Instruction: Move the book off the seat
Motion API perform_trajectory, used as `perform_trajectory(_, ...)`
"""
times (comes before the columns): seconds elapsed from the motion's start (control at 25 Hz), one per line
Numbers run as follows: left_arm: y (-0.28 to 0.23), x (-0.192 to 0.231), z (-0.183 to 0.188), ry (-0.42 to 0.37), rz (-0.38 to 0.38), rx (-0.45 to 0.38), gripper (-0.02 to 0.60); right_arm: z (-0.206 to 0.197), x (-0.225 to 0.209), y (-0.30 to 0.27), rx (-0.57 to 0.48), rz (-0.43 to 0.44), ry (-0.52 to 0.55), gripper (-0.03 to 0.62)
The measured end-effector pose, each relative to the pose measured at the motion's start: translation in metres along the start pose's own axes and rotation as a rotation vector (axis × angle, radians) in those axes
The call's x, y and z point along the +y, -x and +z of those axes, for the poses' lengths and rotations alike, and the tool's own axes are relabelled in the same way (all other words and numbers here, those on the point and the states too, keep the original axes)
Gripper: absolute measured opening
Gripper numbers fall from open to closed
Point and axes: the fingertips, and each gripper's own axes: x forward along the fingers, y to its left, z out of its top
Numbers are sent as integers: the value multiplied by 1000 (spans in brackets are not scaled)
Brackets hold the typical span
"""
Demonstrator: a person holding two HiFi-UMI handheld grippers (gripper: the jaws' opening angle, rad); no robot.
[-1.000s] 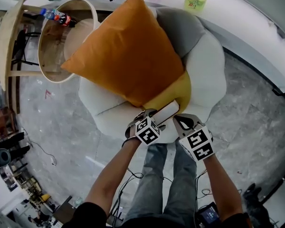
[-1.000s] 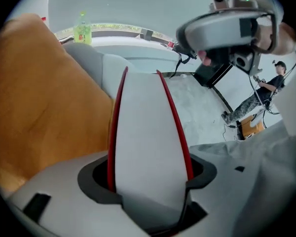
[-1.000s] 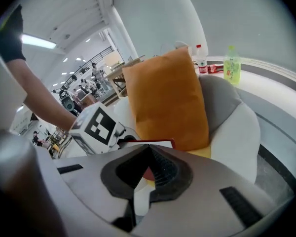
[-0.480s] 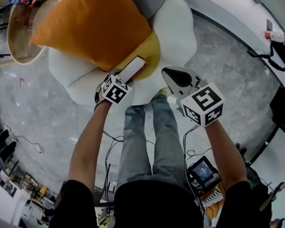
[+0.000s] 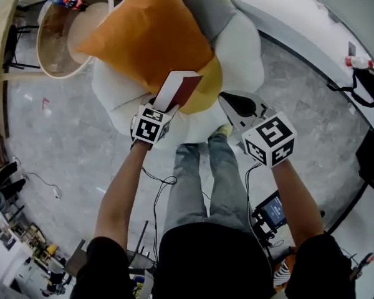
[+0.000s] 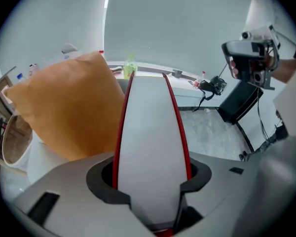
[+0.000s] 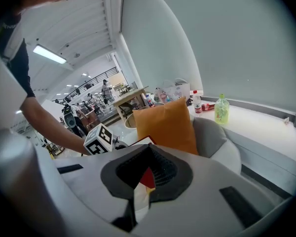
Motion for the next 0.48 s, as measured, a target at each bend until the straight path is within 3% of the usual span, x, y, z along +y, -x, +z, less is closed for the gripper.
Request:
perform_trajectory(0.2, 71, -8, 24, 109, 23, -138, 247, 33, 28, 11, -20, 26, 54, 6)
perform_trajectory(0.48, 167, -22, 67, 159, 86, -309, 247, 93, 53, 35, -102, 43, 114, 6)
